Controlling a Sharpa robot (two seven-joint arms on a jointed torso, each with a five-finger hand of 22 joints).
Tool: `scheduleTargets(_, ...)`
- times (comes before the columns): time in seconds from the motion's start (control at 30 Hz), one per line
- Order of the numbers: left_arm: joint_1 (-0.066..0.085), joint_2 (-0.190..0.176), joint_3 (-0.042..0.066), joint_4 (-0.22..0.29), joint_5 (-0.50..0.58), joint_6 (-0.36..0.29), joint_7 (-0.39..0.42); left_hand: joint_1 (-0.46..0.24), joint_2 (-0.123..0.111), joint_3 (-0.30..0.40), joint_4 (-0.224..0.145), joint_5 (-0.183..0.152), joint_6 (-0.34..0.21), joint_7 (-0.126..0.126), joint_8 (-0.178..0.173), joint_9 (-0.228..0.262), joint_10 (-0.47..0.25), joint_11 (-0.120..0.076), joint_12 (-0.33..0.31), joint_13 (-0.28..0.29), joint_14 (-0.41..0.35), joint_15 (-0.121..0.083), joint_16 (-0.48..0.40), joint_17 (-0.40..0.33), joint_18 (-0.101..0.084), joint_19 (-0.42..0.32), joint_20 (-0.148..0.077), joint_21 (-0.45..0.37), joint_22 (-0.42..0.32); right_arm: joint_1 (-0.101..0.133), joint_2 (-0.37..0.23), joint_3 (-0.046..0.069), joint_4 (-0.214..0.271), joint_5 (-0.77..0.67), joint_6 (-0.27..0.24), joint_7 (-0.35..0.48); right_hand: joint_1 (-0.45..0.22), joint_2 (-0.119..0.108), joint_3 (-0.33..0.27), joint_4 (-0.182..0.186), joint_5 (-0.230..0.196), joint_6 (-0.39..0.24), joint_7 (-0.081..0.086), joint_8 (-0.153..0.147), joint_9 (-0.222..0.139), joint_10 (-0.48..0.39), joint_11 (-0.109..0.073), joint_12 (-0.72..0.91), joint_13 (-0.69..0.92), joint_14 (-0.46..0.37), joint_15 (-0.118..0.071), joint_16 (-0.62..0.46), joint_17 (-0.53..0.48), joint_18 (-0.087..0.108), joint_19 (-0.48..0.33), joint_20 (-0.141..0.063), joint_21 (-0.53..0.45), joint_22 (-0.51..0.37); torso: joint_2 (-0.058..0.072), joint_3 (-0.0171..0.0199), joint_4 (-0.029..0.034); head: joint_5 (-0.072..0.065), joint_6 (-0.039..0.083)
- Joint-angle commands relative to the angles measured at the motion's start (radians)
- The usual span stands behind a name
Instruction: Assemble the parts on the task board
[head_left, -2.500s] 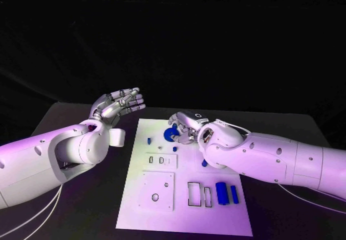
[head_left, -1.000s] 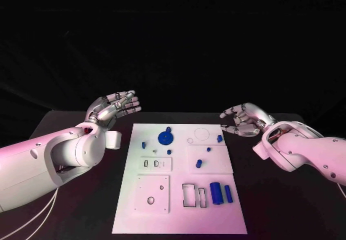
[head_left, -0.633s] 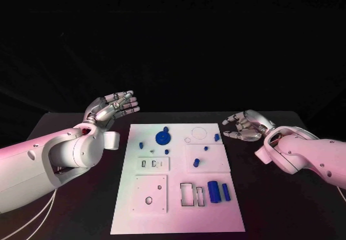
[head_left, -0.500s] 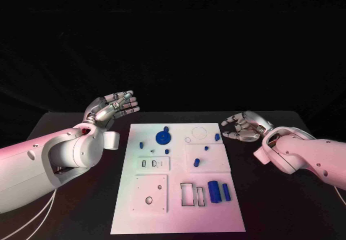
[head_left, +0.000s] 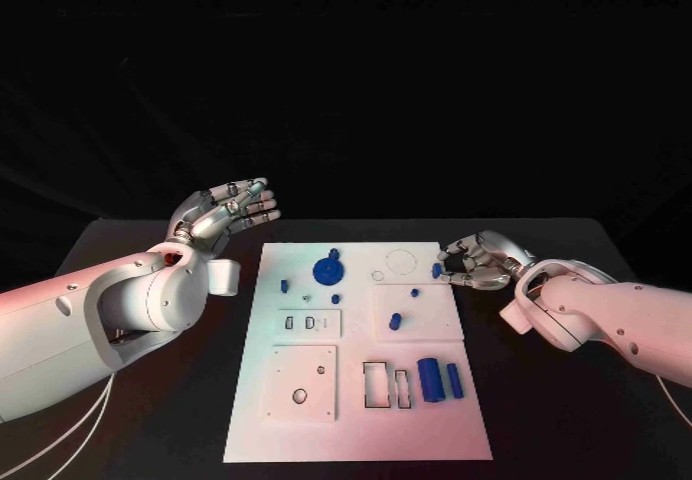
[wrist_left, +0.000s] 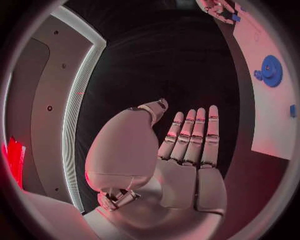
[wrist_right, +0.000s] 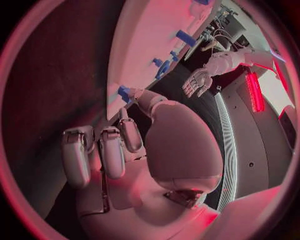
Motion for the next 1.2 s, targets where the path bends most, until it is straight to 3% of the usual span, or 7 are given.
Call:
scheduleTargets(0.03, 0.0, 0.0, 0.0, 0.002, 0.003, 0.019, 0.007, -0.006, 0.001, 0.005, 0.001, 0.003, -0.009, 0.093, -0.002, -0.001, -0.005, 0.001, -0.004, -0.001, -0.005, -0.001, -0.003, 0.001, -0.007, -0.009, 0.002, -0.005, -0.001, -0.002, 0.001, 0.0, 0.003, -0.021, 0.031, -0.01, 0.01, -0.001, 0.002, -0.007, 0.005, 0.005, -0.001, -0.005, -0.001, -0.008, 0.0, -0.007, 0.0, 0.079, 0.001, -0.001, 0.147, -0.007, 0.09, 0.002, -0.004, 0.237, -0.001, -0.0002, -0.001, 0.002, -0.002)
scheduleTargets(0.2, 0.0, 0.0, 0.0, 0.002, 0.003, 0.02, 0.007, -0.006, 0.001, 0.005, 0.001, 0.003, -0.009, 0.093, -0.002, -0.001, -0.005, 0.001, -0.004, -0.001, -0.005, -0.001, -0.003, 0.001, -0.007, -0.009, 0.002, -0.005, -0.001, -0.004, 0.005, 0.0, 0.004, -0.03, 0.03, -0.009, 0.011, 0.0, 0.007, -0.01, 0.011, 0.008, -0.001, -0.004, -0.002, -0.007, 0.0, -0.005, 0.001, 0.078, 0.001, -0.001, 0.147, -0.007, 0.09, 0.002, -0.004, 0.238, -0.002, 0.0005, -0.0032, 0.007, -0.003)
scheduleTargets(0.37, 0.0, 0.0, 0.0, 0.002, 0.003, 0.021, 0.007, -0.006, 0.001, 0.005, 0.001, 0.003, -0.009, 0.093, -0.002, -0.001, -0.005, 0.001, -0.004, -0.001, -0.005, -0.001, -0.003, 0.001, -0.007, -0.009, 0.002, -0.005, -0.001, -0.005, 0.009, 0.0, 0.002, -0.031, 0.022, -0.009, 0.007, 0.007, 0.017, -0.01, 0.021, 0.018, -0.001, 0.0, -0.002, -0.002, 0.0, -0.001, 0.006, 0.079, 0.001, 0.0, 0.149, -0.007, 0.091, 0.002, -0.003, 0.239, -0.001, -0.0001, -0.0005, 0.006, -0.002)
scheduleTargets(0.97, 0.0, -0.001, 0.0, 0.003, 0.003, 0.022, 0.005, -0.006, 0.001, 0.005, 0.001, 0.003, -0.009, 0.093, -0.002, -0.001, -0.005, 0.001, -0.004, -0.001, -0.005, -0.001, -0.003, 0.001, -0.007, -0.009, 0.002, -0.005, -0.001, -0.006, 0.024, 0.0, -0.008, -0.028, 0.01, -0.01, -0.005, 0.024, 0.036, -0.007, 0.016, 0.043, -0.004, 0.011, -0.001, 0.009, -0.003, 0.008, 0.015, 0.08, -0.001, 0.001, 0.151, -0.008, 0.093, 0.0, 0.0, 0.243, 0.0, 0.0001, -0.0017, 0.007, -0.007)
scheduleTargets(1.2, 0.0, -0.001, 0.0, 0.003, 0.003, 0.023, 0.004, -0.006, 0.001, 0.005, 0.001, 0.003, -0.009, 0.093, -0.002, -0.001, -0.005, 0.001, -0.004, -0.001, -0.005, -0.001, -0.003, 0.001, -0.007, -0.009, 0.002, -0.005, -0.001, -0.007, 0.026, 0.0, -0.012, -0.027, 0.001, -0.013, -0.009, 0.036, 0.049, -0.013, 0.014, 0.087, -0.02, 0.04, 0.008, 0.01, -0.015, 0.009, 0.016, 0.08, -0.01, 0.001, 0.152, -0.009, 0.094, -0.007, 0.001, 0.245, -0.001, 0.001, -0.0022, 0.009, -0.009)
